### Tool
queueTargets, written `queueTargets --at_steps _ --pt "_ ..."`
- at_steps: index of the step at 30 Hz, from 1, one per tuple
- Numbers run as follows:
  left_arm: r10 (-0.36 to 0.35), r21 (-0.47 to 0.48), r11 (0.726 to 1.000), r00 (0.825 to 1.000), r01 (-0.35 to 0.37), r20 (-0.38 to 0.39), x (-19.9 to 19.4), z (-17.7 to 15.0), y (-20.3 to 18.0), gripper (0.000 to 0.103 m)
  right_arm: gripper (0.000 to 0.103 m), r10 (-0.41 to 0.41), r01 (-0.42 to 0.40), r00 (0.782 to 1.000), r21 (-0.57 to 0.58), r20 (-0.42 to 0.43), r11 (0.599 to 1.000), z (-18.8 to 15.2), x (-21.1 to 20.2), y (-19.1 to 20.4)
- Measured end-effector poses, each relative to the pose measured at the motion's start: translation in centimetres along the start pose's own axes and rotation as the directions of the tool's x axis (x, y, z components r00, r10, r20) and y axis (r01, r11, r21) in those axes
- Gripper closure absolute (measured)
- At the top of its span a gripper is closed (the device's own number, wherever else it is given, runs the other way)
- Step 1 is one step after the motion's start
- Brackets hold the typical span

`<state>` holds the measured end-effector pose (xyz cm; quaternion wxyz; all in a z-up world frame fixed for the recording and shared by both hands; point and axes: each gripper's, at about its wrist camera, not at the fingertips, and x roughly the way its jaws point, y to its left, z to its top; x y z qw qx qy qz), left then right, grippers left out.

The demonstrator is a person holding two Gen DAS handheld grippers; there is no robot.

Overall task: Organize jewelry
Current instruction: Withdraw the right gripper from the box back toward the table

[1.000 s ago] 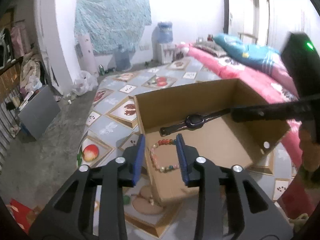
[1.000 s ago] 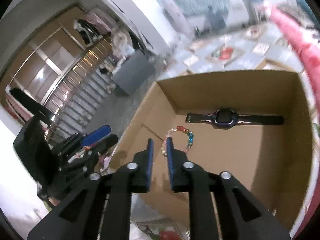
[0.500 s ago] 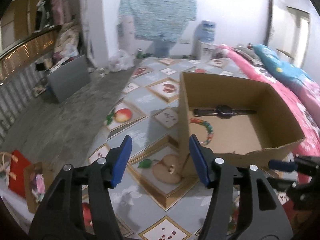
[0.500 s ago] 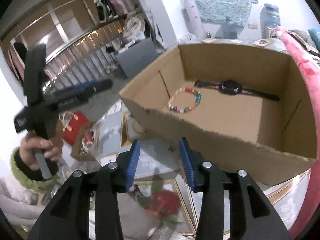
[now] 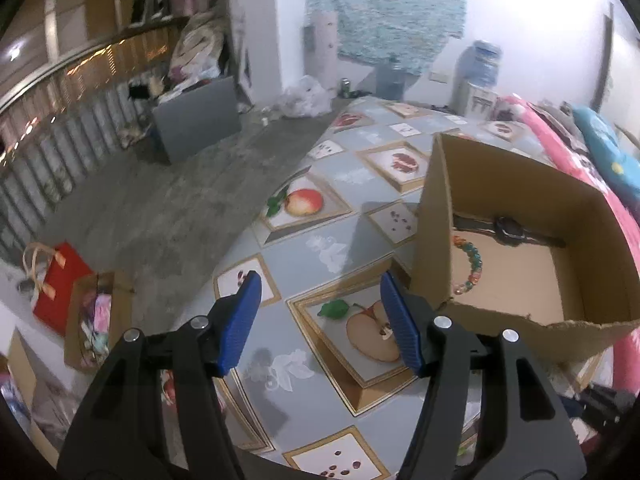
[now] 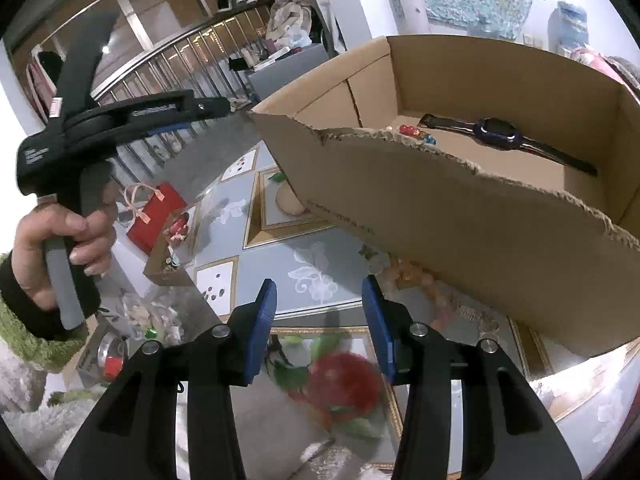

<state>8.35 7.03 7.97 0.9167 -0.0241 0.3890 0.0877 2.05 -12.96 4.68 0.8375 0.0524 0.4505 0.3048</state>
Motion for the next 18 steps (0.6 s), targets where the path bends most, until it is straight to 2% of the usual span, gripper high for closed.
queueTargets --at_steps 9,13,18 --pt "0.076 -0.045 0.996 0.997 -0.077 -0.027 0.7 -0.5 -0.3 0.044 0.059 -0.007 0.007 1.000 -0.017 0.021 1.000 -0.3 -1.0 0.5" --pt "0.066 -0.092 0.993 0.997 -0.070 -0.047 0.8 -0.4 -0.2 0.044 0.059 -0.007 0.007 1.000 -0.004 0.021 1.000 -0.4 -1.3 -0.2" --pt "0.103 -0.104 0.989 0.994 -0.107 -0.040 0.8 -0.4 -0.2 0.044 0.059 -0.024 0.024 0.999 0.011 0.030 1.000 -0.2 -1.7 -1.1"
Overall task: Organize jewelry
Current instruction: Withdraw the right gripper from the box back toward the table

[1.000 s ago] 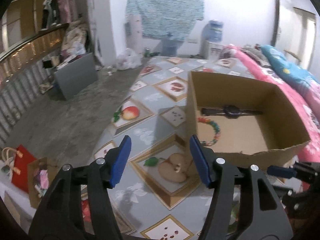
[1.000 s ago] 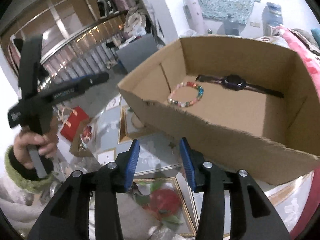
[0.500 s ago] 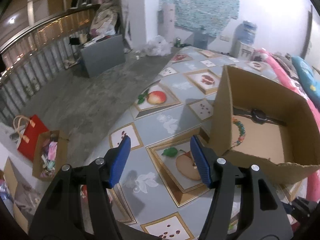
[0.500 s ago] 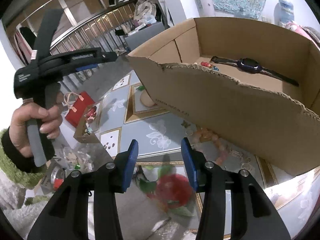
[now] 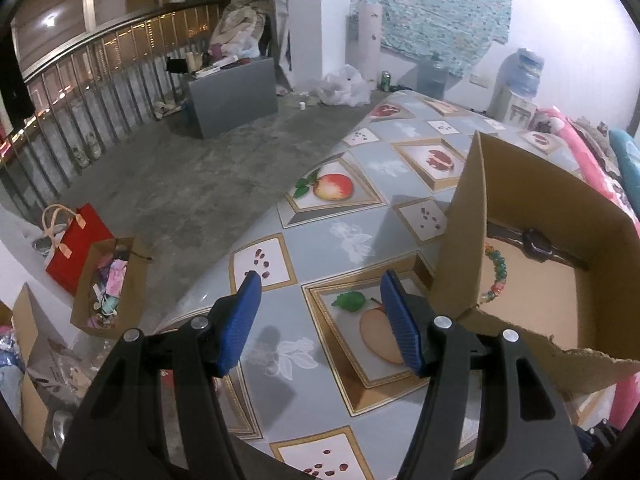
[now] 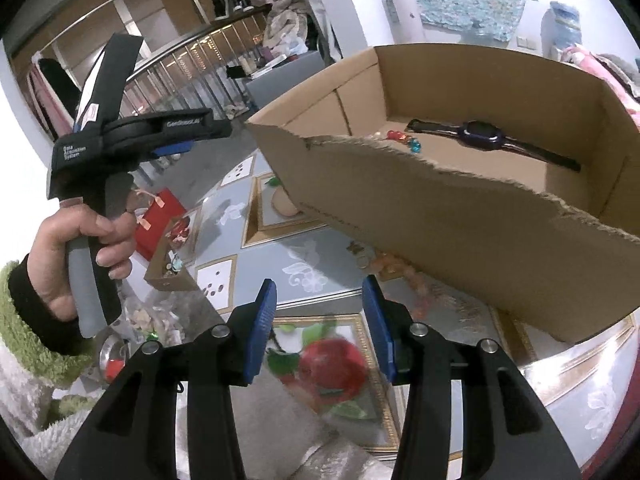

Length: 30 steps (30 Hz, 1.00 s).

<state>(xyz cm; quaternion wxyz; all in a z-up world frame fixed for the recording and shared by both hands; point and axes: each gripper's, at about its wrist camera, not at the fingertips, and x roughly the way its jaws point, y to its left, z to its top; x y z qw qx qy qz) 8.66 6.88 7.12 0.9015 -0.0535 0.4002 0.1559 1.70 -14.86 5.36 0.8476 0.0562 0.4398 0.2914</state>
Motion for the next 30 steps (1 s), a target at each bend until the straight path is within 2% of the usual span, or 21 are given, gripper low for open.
queueTargets --at_steps 5,9,23,30 --pt "0.018 -0.012 1.000 1.000 -0.018 -0.010 0.3 -0.1 -0.1 0.044 0.057 0.006 -0.006 1.000 0.017 -0.002 1.000 0.1 -0.2 -0.6" --pt "0.023 -0.015 1.000 1.000 -0.023 -0.009 0.4 -0.1 -0.2 0.043 0.052 0.009 -0.009 1.000 0.014 -0.001 1.000 0.1 -0.4 -0.6" --pt "0.026 -0.019 0.999 1.000 -0.026 -0.002 -0.2 -0.5 -0.2 0.040 0.051 0.015 -0.015 1.000 -0.009 0.002 1.000 0.0 -0.4 0.1" --pt "0.015 0.010 1.000 1.000 -0.015 0.019 -1.1 -0.6 0.6 0.038 0.051 0.034 -0.034 0.999 -0.010 0.005 0.999 -0.2 0.1 0.3"
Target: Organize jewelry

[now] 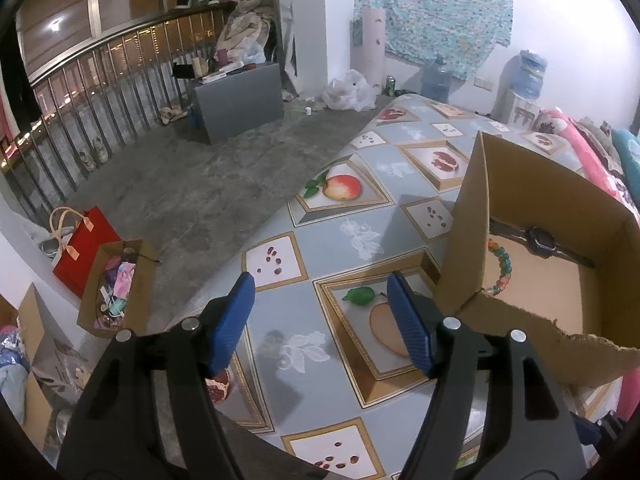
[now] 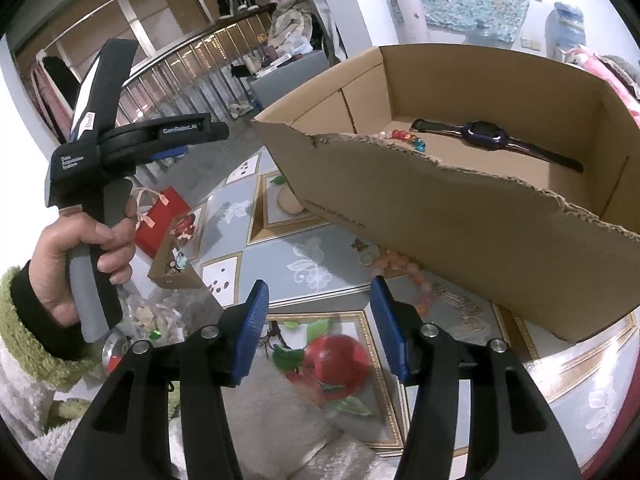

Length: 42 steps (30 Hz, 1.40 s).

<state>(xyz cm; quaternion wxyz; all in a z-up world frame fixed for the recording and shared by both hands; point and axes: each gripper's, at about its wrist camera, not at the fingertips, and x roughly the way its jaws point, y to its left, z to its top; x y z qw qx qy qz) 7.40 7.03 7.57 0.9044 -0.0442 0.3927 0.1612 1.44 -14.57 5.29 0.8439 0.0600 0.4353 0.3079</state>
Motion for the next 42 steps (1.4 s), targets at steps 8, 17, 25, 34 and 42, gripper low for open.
queueTargets --at_steps 8,17,25,34,42 --pt "-0.072 0.014 0.997 0.997 0.072 -0.008 0.3 -0.1 1.2 0.037 0.051 0.002 -0.003 0.999 0.015 0.041 1.000 -0.1 0.3 -0.4" --pt "-0.225 0.104 0.969 0.974 0.222 0.018 -0.9 -1.8 2.3 0.036 0.051 0.007 -0.012 0.988 0.034 0.156 0.999 -0.2 -0.5 -0.8" --pt "-0.335 0.269 0.909 0.942 0.319 0.013 -1.3 -5.2 1.1 0.036 0.051 -0.011 0.008 0.977 0.017 0.212 1.000 -0.1 -0.5 -0.2" --pt "-0.467 0.433 0.786 0.883 0.442 -0.053 0.3 -8.4 -3.3 0.036 0.051 -0.105 0.091 0.980 0.090 0.166 0.992 -2.4 0.4 0.1" --pt "-0.565 0.511 0.679 0.820 0.527 -0.094 0.7 -9.1 -5.7 0.050 0.064 -0.209 0.171 0.958 0.196 0.198 0.966 -2.8 0.5 -1.3"
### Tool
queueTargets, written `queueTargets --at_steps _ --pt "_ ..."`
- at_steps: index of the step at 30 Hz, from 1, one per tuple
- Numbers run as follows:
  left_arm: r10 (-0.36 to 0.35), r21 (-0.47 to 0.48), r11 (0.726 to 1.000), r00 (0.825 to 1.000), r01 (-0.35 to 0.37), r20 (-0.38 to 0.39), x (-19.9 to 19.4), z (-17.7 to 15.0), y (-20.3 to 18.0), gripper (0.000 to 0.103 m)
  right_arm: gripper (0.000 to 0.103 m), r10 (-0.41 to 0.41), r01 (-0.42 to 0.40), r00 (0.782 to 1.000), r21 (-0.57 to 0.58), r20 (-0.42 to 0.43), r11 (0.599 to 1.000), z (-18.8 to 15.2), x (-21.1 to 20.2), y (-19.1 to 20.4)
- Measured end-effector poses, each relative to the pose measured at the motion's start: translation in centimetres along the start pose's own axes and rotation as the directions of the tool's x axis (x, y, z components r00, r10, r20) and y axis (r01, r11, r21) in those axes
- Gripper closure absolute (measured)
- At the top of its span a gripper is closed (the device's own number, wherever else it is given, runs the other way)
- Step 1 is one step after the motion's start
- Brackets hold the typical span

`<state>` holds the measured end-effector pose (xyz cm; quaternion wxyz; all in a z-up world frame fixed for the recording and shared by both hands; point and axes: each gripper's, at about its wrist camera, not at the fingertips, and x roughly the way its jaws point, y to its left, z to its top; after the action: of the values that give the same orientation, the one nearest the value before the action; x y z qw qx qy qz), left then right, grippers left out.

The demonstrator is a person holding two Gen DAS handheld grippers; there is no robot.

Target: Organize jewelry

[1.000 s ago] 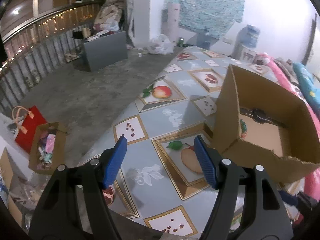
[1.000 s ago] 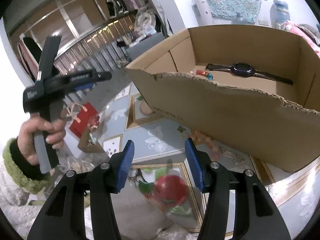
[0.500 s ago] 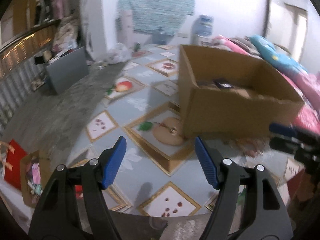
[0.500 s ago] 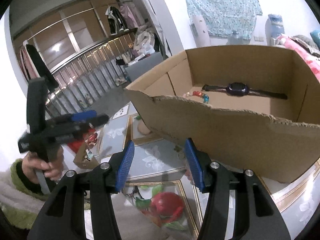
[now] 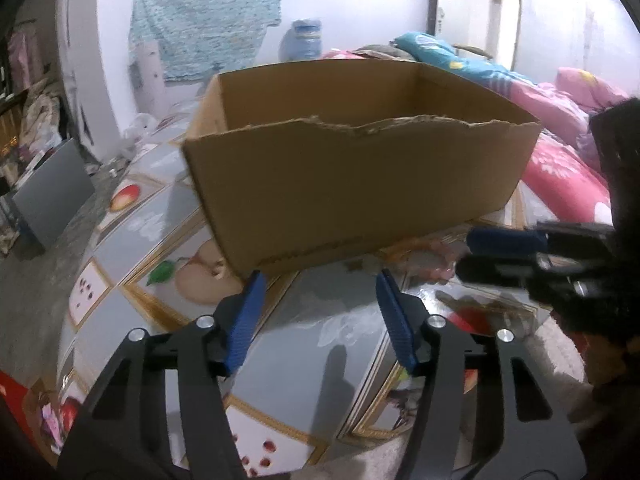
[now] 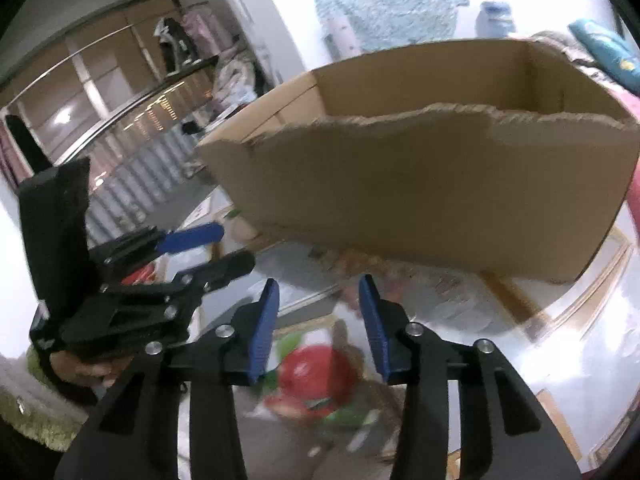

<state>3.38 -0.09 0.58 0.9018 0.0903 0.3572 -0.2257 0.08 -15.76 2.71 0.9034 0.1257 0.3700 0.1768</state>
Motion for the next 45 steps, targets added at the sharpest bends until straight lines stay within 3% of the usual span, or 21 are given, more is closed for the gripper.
queueTargets --at_steps 6,17,22,27,31,35,40,45 --pt "-0.011 -0.031 0.999 0.999 0.012 0.032 0.9 1.2 0.7 0.053 0.065 -0.035 0.034 0.998 0.024 0.048 0.999 2.4 0.1 -1.7" --pt "-0.010 -0.073 0.997 0.998 0.014 0.065 2.6 2.8 2.0 0.053 0.065 -0.077 0.076 0.994 0.021 0.081 0.997 3.6 0.7 -2.5" --pt "-0.047 -0.037 0.998 0.997 0.049 0.054 2.3 2.5 1.2 0.053 0.065 -0.060 0.060 0.996 0.003 0.063 0.998 1.9 -0.2 -1.6" --pt "-0.074 0.006 0.997 0.997 0.074 0.006 2.5 1.4 -0.3 0.054 0.065 -0.044 0.042 0.999 -0.085 -0.016 0.996 -1.1 0.0 0.2" --pt "-0.141 0.000 0.990 0.990 0.141 -0.013 2.6 1.2 -1.4 0.060 0.067 -0.054 0.049 0.998 -0.102 -0.043 0.994 -2.5 -0.2 0.8" --pt "-0.170 0.092 0.981 0.985 0.171 -0.018 2.8 1.0 -3.9 0.063 0.067 -0.087 0.086 0.996 -0.036 -0.027 0.996 -2.6 -1.1 -0.6" --pt "-0.202 0.241 0.947 0.977 0.214 -0.071 3.9 0.7 -7.4 0.063 0.067 -0.118 0.118 0.993 0.098 -0.010 0.988 -2.2 -2.3 -3.9" --pt "-0.134 0.370 0.914 0.985 0.166 -0.110 5.1 -0.2 -9.8 0.067 0.067 -0.125 0.125 0.992 0.134 -0.008 0.983 -2.3 -2.4 -5.0"
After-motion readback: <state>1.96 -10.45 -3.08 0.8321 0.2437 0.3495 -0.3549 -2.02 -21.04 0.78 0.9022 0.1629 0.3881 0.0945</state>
